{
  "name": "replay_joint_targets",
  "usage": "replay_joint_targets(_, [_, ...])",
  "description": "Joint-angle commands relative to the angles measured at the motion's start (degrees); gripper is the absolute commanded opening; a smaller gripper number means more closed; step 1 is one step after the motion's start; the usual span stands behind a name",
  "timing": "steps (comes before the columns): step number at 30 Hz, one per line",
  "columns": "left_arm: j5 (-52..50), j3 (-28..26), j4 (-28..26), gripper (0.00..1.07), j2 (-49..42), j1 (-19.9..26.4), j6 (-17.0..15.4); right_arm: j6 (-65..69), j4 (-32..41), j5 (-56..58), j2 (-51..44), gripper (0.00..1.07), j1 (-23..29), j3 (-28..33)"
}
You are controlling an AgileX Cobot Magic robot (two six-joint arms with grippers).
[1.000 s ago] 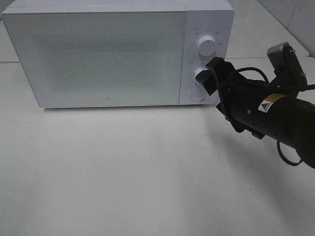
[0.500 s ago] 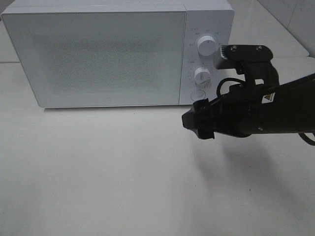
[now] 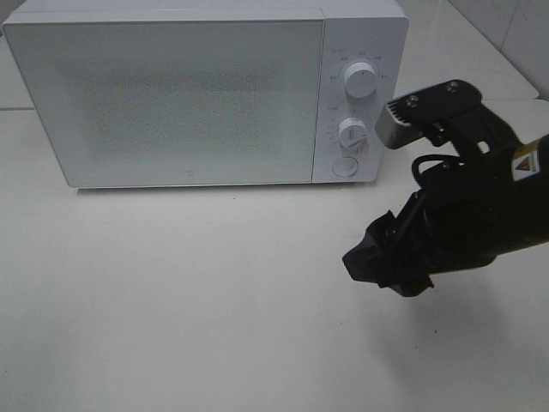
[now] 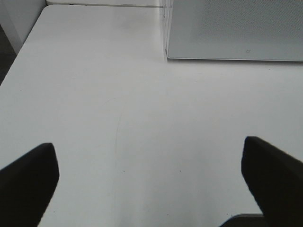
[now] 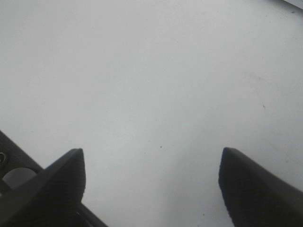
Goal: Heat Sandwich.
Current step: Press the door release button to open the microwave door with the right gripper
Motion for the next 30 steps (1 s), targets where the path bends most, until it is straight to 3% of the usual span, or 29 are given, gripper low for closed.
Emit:
replay_joint_targets(1, [-0.57,0.06,-0.06,0.98,-0.97,0.17,0.06,-0.86,-0.29,4.01,-3.9,0.72,-0.06,-0.52])
replay_joint_targets(15, [-0.57,0.06,-0.06,0.98,-0.97,0.17,0.06,0.46,-2.41,23.95,-23.38,0.72,-0.06,-0.52])
replay_joint_targets(19, [-0.57,0.06,-0.06,0.98,-0.97,0.17,0.06,8.08,-9.51,31.68,-32.66,0.73,-0.06,-0.52])
replay_joint_targets(24, [-0.57,0.06,-0.06,0.98,-0.97,0.17,0.06,10.89,-12.72,36.61,-35.92,0.73,-0.06,-0.52])
replay_joint_targets(30, [-0.57,0.06,-0.06,0.98,-0.97,0.17,0.06,12.26,-13.69,41.71,-43.6,0.73,-7.56,-0.4])
